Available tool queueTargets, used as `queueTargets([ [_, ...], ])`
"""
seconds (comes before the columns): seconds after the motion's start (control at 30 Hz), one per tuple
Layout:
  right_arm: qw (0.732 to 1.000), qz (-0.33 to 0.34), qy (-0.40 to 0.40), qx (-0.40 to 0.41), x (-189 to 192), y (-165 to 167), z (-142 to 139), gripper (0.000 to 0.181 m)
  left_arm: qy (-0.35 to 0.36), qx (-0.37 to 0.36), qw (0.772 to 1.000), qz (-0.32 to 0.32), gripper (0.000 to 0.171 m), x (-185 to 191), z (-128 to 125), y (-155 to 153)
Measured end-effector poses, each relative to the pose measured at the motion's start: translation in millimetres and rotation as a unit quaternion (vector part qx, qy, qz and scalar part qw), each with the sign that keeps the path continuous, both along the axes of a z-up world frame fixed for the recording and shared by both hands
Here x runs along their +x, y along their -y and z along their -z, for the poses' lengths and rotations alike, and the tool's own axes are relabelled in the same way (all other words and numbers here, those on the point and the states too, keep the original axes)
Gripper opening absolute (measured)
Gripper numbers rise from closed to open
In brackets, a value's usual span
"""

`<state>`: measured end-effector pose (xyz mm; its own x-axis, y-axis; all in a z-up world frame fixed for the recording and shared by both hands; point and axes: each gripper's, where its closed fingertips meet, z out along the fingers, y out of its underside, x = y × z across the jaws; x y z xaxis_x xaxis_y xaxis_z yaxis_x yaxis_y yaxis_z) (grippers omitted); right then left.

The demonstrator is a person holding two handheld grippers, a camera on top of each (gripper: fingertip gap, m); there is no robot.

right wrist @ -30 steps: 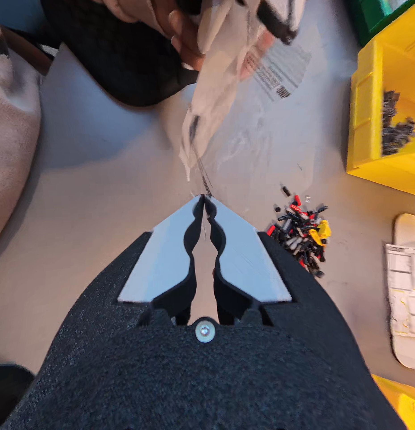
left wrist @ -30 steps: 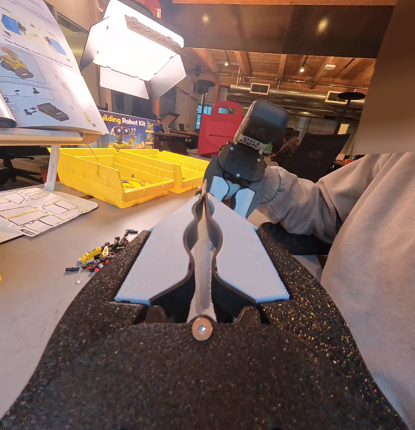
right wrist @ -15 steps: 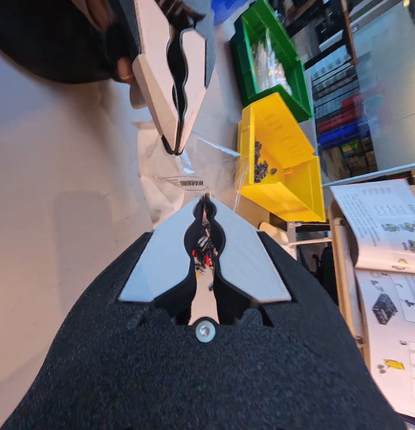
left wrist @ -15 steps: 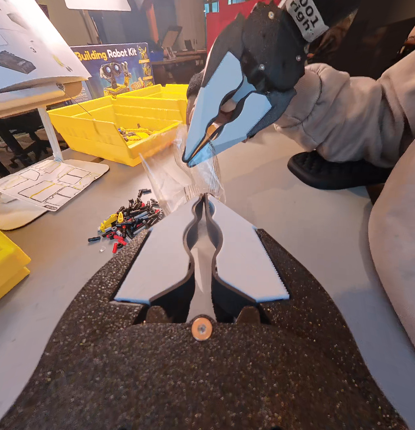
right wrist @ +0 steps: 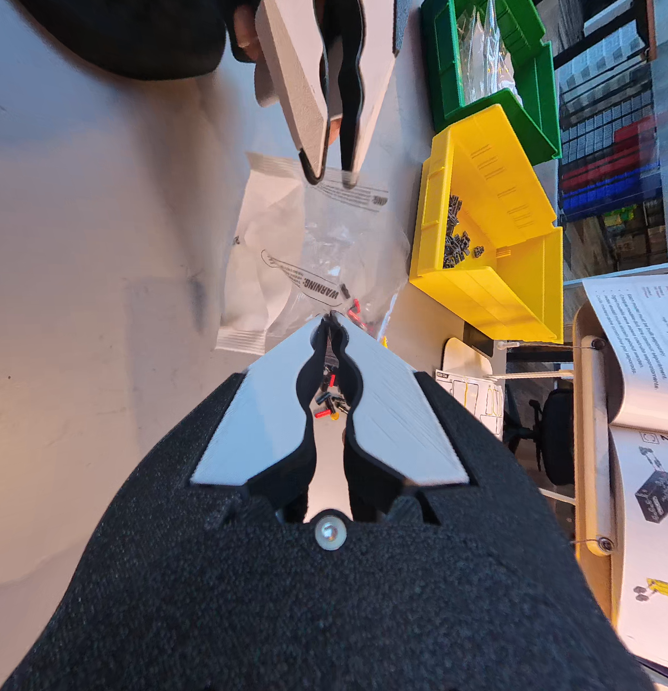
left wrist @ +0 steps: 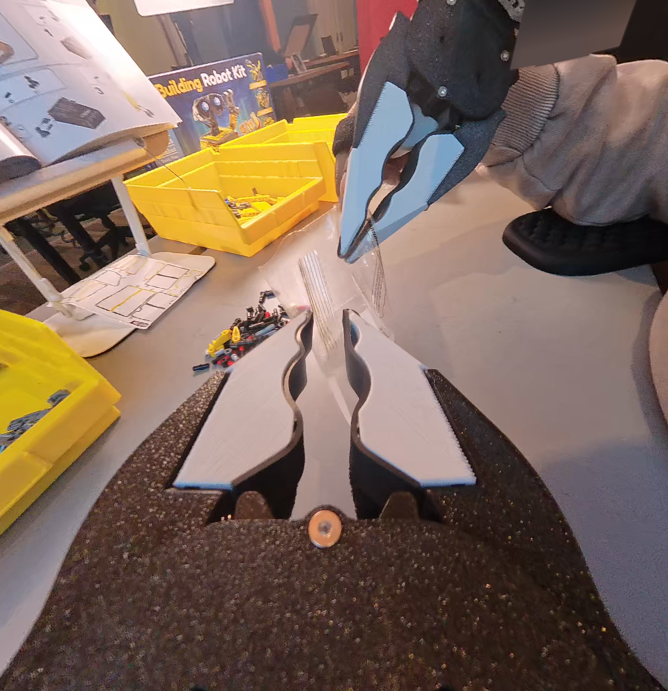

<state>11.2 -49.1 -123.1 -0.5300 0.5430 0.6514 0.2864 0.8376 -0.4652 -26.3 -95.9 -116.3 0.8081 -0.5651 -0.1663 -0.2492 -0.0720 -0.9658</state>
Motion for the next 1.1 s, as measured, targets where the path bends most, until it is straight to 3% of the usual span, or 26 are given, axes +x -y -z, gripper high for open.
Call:
queueTargets([
  [0.23,1.0,-0.016,-0.017,0.009,2,2,-8,0.0,0.011,0.009,0.999,-0.05,0.018,-21,-5,-6],
  [0.5,0.999,-0.018,-0.007,0.025,6,-1,-5,0.0,0.056,-0.007,0.998,0.01,0.0,-7,-10,5],
  [0.63,1.0,-0.028,0.011,-0.002,7,9,2,0.0,0.051,-0.019,0.998,0.021,0.0,-2,-5,5],
  [0.67,0.999,-0.031,0.014,-0.019,7,12,2,0.0,0.046,-0.02,0.999,0.022,0.0,-1,-3,5],
  [0.73,0.994,-0.039,0.038,-0.096,13,21,0,0.018,0.045,-0.023,0.998,0.028,0.0,2,-3,7],
  [0.83,0.953,-0.094,0.036,-0.287,31,39,-38,0.031,0.046,-0.03,0.998,0.036,0.0,4,-2,8],
  [0.9,0.932,-0.09,-0.009,-0.352,33,21,-64,0.031,0.052,-0.036,0.997,0.042,0.0,4,-1,10],
  [0.97,0.935,-0.022,-0.032,-0.353,26,-19,-57,0.031,0.056,-0.042,0.996,0.047,0.0,5,-1,10],
  [1.1,0.951,0.142,0.051,-0.271,18,-93,33,0.032,0.059,-0.052,0.996,0.052,0.0,7,1,11],
])
